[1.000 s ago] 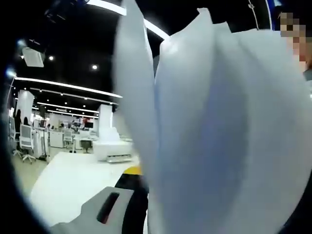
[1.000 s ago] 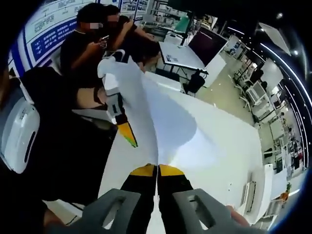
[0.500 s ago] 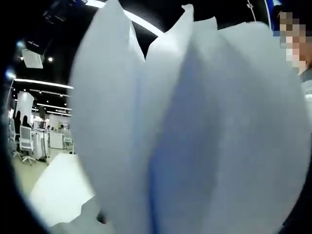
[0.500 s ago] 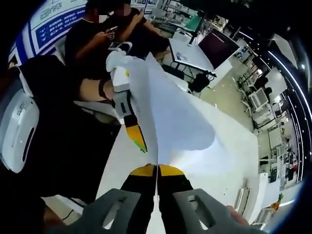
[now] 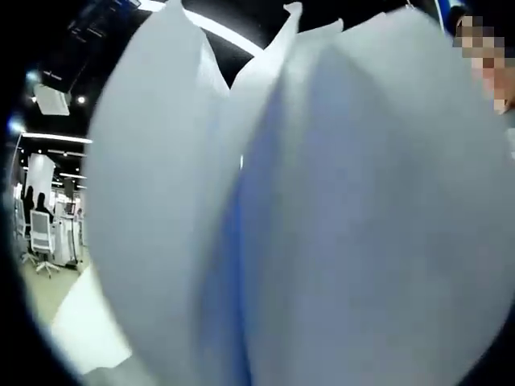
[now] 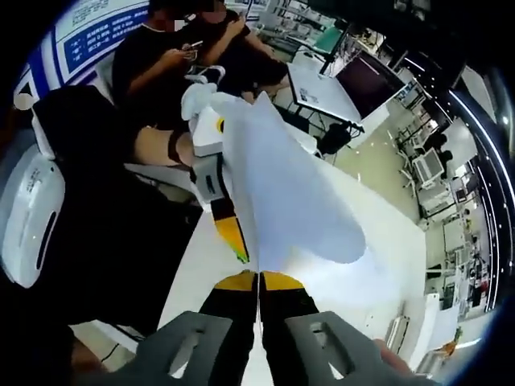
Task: Organize the stack of printing papers by aligning and flattening the scattered papers on the table
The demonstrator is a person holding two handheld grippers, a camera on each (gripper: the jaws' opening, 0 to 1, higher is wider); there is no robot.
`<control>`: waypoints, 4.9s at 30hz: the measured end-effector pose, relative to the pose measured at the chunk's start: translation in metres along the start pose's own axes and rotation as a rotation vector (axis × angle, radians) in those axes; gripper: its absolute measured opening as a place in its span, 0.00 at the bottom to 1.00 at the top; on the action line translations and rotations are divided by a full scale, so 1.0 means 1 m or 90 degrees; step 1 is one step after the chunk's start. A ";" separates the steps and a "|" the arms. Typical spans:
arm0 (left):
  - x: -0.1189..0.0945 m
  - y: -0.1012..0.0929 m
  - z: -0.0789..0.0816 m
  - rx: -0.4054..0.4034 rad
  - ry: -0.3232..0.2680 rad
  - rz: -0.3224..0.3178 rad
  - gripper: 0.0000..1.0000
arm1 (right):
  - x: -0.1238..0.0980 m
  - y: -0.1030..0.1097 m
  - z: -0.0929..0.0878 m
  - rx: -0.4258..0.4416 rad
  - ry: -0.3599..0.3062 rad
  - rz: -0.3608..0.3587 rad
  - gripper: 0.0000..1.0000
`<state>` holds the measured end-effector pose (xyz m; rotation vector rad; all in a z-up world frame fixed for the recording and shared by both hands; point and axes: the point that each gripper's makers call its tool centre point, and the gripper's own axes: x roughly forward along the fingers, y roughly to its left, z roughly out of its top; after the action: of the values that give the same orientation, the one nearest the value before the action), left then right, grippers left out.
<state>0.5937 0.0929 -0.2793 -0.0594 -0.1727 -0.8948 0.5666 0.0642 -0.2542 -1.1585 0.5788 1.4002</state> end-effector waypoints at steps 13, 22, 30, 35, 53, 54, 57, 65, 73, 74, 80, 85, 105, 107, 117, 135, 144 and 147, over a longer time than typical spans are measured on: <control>0.002 -0.004 0.000 0.010 0.002 -0.007 0.31 | -0.001 0.001 0.008 -0.015 -0.008 -0.008 0.00; 0.002 -0.004 0.000 0.010 0.000 -0.007 0.27 | 0.000 0.000 0.013 -0.020 -0.017 -0.008 0.00; 0.001 -0.002 0.000 0.003 -0.002 -0.005 0.24 | 0.002 0.000 0.017 -0.017 -0.029 0.000 0.00; 0.001 -0.003 0.001 0.003 -0.004 -0.006 0.25 | 0.002 0.000 0.022 -0.021 -0.036 -0.004 0.00; 0.001 -0.002 0.003 -0.001 -0.012 -0.003 0.10 | 0.006 0.000 0.024 -0.024 -0.044 0.002 0.00; 0.001 -0.001 0.003 -0.001 -0.012 -0.003 0.09 | 0.006 -0.001 0.024 -0.026 -0.044 0.000 0.00; 0.001 -0.001 0.003 0.001 -0.011 -0.001 0.08 | 0.006 -0.003 0.023 -0.024 -0.045 -0.003 0.03; 0.000 0.000 0.004 0.001 -0.013 0.002 0.06 | 0.002 -0.006 0.022 -0.033 -0.065 -0.020 0.09; -0.002 0.002 0.005 0.004 -0.016 0.011 0.06 | -0.009 -0.020 0.018 -0.051 -0.113 -0.075 0.17; -0.002 0.002 0.005 0.005 -0.017 0.012 0.06 | -0.010 -0.021 0.017 -0.048 -0.117 -0.079 0.17; -0.003 0.004 0.007 0.007 -0.018 0.016 0.06 | -0.020 -0.027 0.010 -0.027 -0.164 -0.104 0.18; -0.002 0.004 0.009 0.010 -0.018 0.022 0.06 | -0.022 -0.033 -0.002 -0.013 -0.182 -0.119 0.22; -0.002 0.002 0.021 0.013 -0.033 0.027 0.06 | -0.029 -0.064 -0.041 0.060 -0.284 -0.182 0.29; -0.003 0.002 0.023 0.014 -0.035 0.028 0.06 | -0.028 -0.065 -0.045 0.070 -0.299 -0.186 0.29; -0.006 0.004 0.034 0.017 -0.046 0.037 0.06 | -0.018 -0.063 -0.054 0.134 -0.411 -0.143 0.45; -0.009 0.003 0.055 0.035 -0.060 0.042 0.06 | 0.008 -0.050 -0.092 0.274 -0.589 -0.075 0.51; -0.012 0.001 0.061 0.029 -0.072 0.043 0.06 | 0.016 -0.037 -0.095 0.329 -0.701 -0.022 0.59; -0.013 0.001 0.064 0.030 -0.076 0.044 0.06 | 0.022 -0.038 -0.103 0.362 -0.730 -0.010 0.61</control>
<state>0.5785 0.1114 -0.2181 -0.0748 -0.3012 -0.8182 0.6376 -0.0073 -0.3026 0.1634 0.0972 1.4857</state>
